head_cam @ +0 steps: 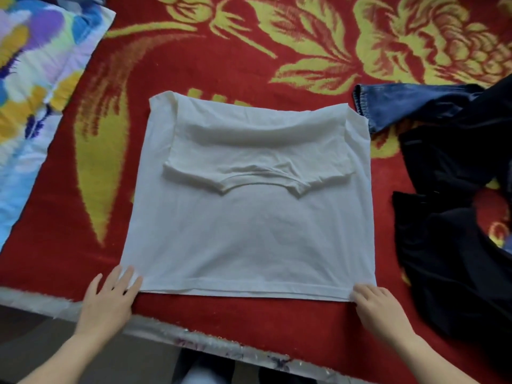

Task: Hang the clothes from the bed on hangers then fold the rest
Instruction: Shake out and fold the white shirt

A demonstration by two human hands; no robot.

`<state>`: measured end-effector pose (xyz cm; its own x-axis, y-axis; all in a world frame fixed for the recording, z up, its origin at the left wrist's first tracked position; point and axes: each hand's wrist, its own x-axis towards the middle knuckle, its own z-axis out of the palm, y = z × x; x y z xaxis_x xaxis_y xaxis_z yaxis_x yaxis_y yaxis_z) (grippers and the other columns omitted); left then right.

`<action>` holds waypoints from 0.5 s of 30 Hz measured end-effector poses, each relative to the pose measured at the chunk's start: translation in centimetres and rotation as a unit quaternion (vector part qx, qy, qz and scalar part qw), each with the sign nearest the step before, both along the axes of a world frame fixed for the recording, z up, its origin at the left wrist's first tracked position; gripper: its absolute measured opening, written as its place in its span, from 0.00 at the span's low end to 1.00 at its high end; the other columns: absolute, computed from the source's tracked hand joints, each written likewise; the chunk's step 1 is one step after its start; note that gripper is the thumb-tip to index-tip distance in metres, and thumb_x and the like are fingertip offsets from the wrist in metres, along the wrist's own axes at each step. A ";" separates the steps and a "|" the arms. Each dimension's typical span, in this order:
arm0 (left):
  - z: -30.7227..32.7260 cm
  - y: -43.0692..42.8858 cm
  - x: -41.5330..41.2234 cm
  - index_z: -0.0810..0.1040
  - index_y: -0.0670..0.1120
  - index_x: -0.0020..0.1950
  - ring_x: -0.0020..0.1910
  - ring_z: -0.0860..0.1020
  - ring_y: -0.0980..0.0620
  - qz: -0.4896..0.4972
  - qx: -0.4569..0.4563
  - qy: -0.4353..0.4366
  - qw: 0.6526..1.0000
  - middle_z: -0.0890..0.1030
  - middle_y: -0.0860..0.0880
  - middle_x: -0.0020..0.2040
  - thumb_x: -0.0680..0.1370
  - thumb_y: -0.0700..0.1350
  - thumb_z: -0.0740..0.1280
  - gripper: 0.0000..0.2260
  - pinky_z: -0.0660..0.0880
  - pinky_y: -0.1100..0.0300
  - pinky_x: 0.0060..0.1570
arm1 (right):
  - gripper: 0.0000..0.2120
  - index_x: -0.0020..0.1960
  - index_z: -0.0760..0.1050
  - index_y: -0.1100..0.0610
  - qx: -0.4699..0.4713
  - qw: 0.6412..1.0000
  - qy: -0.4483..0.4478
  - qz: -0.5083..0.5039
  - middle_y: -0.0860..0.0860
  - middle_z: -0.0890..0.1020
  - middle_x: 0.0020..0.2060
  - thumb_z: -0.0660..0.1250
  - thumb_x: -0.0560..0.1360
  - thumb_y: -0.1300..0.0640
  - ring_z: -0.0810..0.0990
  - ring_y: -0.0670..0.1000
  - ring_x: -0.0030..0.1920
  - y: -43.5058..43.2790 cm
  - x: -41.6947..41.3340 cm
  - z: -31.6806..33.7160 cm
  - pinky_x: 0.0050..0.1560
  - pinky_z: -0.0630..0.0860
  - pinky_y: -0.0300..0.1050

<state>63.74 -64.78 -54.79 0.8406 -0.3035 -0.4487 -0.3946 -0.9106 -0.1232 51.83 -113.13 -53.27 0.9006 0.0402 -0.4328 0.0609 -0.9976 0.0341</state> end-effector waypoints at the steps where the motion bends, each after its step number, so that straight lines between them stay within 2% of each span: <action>1: 0.3 -0.7 1.1 0.83 0.35 0.48 0.50 0.80 0.33 -0.003 -0.019 -0.019 1.000 0.80 0.34 0.53 0.65 0.34 0.59 0.17 0.74 0.35 0.44 | 0.06 0.34 0.79 0.60 0.008 1.000 -0.009 -0.006 0.55 0.80 0.33 0.68 0.57 0.65 0.81 0.57 0.30 -0.1 1.6 0.3 0.28 0.75 0.45; 3: 0.9 -3.5 4.4 0.81 0.36 0.53 0.53 0.79 0.34 0.006 -0.056 -0.046 0.997 0.78 0.34 0.58 0.68 0.40 0.52 0.23 0.72 0.37 0.49 | 0.17 0.39 0.81 0.63 0.021 0.999 -0.022 -0.033 0.58 0.82 0.35 0.76 0.50 0.68 0.82 0.60 0.32 -0.1 6.0 1.0 0.28 0.76 0.48; 5: 1.6 -7.4 8.6 0.78 0.36 0.60 0.57 0.77 0.34 0.028 -0.083 -0.081 0.993 0.75 0.33 0.62 0.70 0.42 0.52 0.25 0.71 0.38 0.51 | 0.24 0.45 0.81 0.66 0.017 0.997 -0.046 -0.052 0.62 0.82 0.40 0.78 0.49 0.69 0.82 0.62 0.37 -0.2 10.7 1.6 0.29 0.76 0.50; 7: 2.2 -10.9 12.6 0.74 0.36 0.65 0.61 0.73 0.33 0.053 -0.101 -0.116 0.987 0.71 0.32 0.66 0.72 0.41 0.57 0.23 0.70 0.38 0.54 | 0.22 0.51 0.79 0.68 0.021 0.995 -0.069 -0.068 0.65 0.81 0.46 0.76 0.57 0.69 0.81 0.65 0.42 -0.3 15.3 2.2 0.33 0.76 0.55; 9: 2.1 -13.6 16.6 0.67 0.39 0.71 0.69 0.65 0.35 0.101 -0.117 -0.126 0.980 0.62 0.34 0.73 0.75 0.40 0.63 0.24 0.63 0.39 0.61 | 0.21 0.60 0.75 0.67 0.021 0.990 -0.092 -0.101 0.67 0.77 0.55 0.70 0.67 0.67 0.78 0.67 0.52 -1.2 19.8 2.1 0.41 0.75 0.58; 12: 1.1 -15.7 21.7 0.53 0.45 0.77 0.75 0.51 0.42 0.103 -0.087 -0.112 0.984 0.49 0.40 0.77 0.78 0.47 0.61 0.29 0.54 0.44 0.68 | 0.23 0.68 0.68 0.63 -0.009 0.988 -0.111 -0.109 0.64 0.68 0.68 0.64 0.74 0.62 0.69 0.64 0.63 -2.5 26.1 1.7 0.51 0.70 0.56; 15: 0.3 -17.0 26.5 0.48 0.47 0.78 0.76 0.49 0.44 0.071 -0.066 -0.104 0.990 0.46 0.44 0.78 0.80 0.47 0.57 0.28 0.54 0.46 0.69 | 0.25 0.73 0.60 0.59 -0.032 0.989 -0.114 -0.092 0.60 0.60 0.73 0.60 0.77 0.57 0.61 0.60 0.71 -3.7 31.6 1.1 0.61 0.66 0.55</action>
